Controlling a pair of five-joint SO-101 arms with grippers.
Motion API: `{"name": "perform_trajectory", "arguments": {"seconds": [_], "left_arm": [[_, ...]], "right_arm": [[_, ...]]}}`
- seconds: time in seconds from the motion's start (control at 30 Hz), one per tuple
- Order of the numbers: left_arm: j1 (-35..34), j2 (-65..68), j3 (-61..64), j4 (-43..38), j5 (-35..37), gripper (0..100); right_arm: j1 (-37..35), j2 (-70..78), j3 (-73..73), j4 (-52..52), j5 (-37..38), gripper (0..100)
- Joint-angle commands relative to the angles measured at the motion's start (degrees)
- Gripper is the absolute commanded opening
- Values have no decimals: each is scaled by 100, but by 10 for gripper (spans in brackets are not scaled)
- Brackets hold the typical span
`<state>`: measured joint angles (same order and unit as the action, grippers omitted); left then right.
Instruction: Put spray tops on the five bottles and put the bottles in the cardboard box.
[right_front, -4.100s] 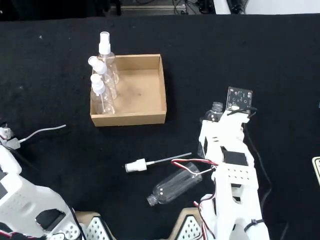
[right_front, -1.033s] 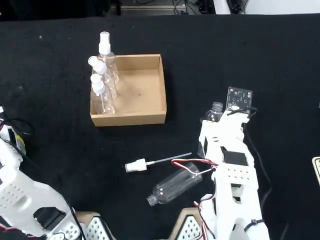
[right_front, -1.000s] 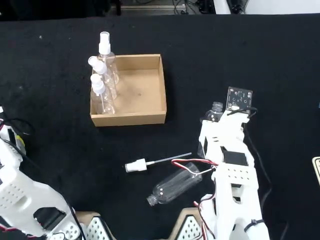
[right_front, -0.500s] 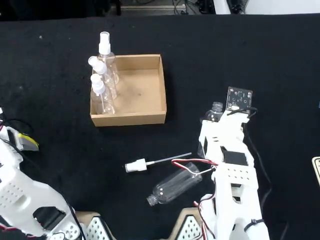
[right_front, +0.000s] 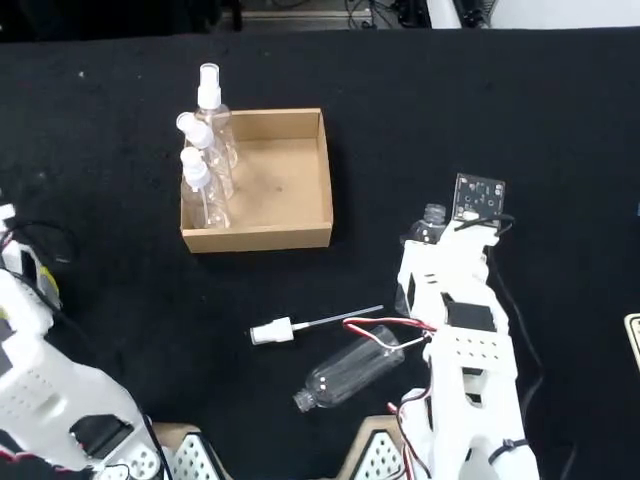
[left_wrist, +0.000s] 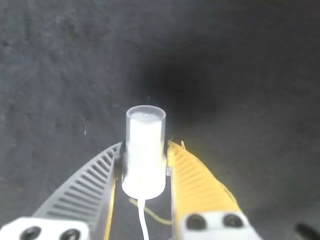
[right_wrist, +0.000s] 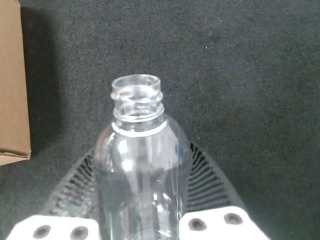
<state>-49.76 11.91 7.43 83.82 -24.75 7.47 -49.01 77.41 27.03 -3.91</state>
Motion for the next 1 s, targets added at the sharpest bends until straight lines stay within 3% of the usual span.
{"name": "perform_trajectory", "arguments": {"seconds": [0.0, 0.27, 0.57, 0.8, 0.97], "left_arm": [[145, -1275, -409, 413, 176, 30], [505, -2980, -48, 141, 281, 30], [1534, -3965, -954, 387, 1705, 30], [1798, -4598, -2281, 325, 2699, 30], [2941, -4668, -2976, -246, 3068, 30]], "right_arm": [[70, -251, -57, -141, 9, 11], [70, -251, -57, -141, 9, 11], [70, -251, -48, -141, 9, 11], [70, -251, -48, -141, 18, 11], [70, -251, -48, -141, 9, 11]]}}
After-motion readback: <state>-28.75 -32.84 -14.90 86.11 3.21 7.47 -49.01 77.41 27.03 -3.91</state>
